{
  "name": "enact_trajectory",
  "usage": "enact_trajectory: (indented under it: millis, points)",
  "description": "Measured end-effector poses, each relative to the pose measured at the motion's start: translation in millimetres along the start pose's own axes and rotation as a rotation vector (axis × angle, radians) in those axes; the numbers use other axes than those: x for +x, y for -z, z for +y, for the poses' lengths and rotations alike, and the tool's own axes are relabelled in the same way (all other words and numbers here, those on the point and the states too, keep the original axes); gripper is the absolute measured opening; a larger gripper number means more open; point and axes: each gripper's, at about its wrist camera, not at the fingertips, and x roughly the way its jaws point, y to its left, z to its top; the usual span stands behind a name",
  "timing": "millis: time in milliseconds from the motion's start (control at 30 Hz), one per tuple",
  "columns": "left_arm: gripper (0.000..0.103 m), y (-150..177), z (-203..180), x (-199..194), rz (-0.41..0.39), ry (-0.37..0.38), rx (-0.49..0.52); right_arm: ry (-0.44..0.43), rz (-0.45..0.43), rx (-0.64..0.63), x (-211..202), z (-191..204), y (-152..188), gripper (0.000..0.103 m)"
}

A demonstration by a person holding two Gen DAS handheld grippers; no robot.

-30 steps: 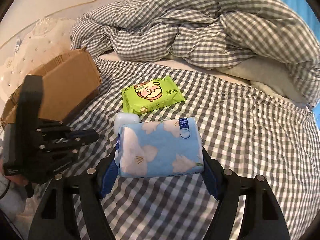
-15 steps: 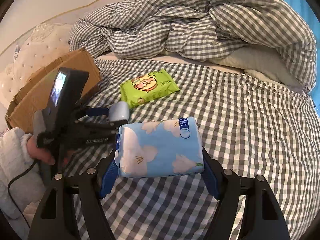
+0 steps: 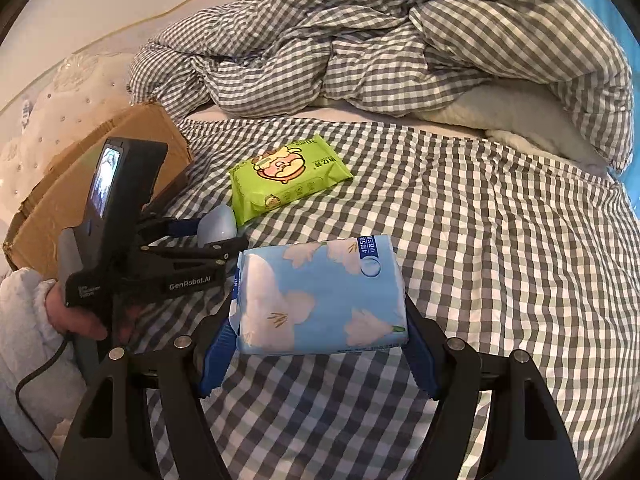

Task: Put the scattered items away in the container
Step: 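Carry the earbud case and tissue pack into the cardboard box and release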

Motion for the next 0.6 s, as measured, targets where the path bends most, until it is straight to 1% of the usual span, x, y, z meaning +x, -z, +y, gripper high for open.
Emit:
enact_trajectory:
  millis: [100, 167, 300, 400, 467, 600]
  points:
    - [0.058, 0.5, -0.1, -20.0, -0.026, -0.001, -0.003, 0.006, -0.011, -0.007, -7.3, 4.6, -1.4, 0.072]
    - [0.058, 0.9, -0.5, -40.0, -0.052, -0.002, -0.011, 0.011, -0.024, -0.008, -14.8, 7.7, -3.6, 0.072]
    - [0.058, 5.7, -7.0, -90.5, -0.129, -0.015, -0.01, 0.032, -0.073, -0.015, -40.0, 18.8, -8.0, 0.072]
    - [0.058, 5.9, -7.2, -133.6, -0.196, -0.001, -0.006, 0.047, -0.108, -0.017, -60.2, 26.9, -7.4, 0.072]
    - [0.058, 3.4, -0.5, -157.0, -0.225, -0.002, -0.017, 0.055, -0.123, -0.022, -71.5, 35.2, -6.8, 0.072]
    - [0.058, -2.2, 31.4, -199.9, -0.277, -0.02, -0.075, 0.046, -0.14, -0.064, -81.8, 63.4, -15.9, 0.072]
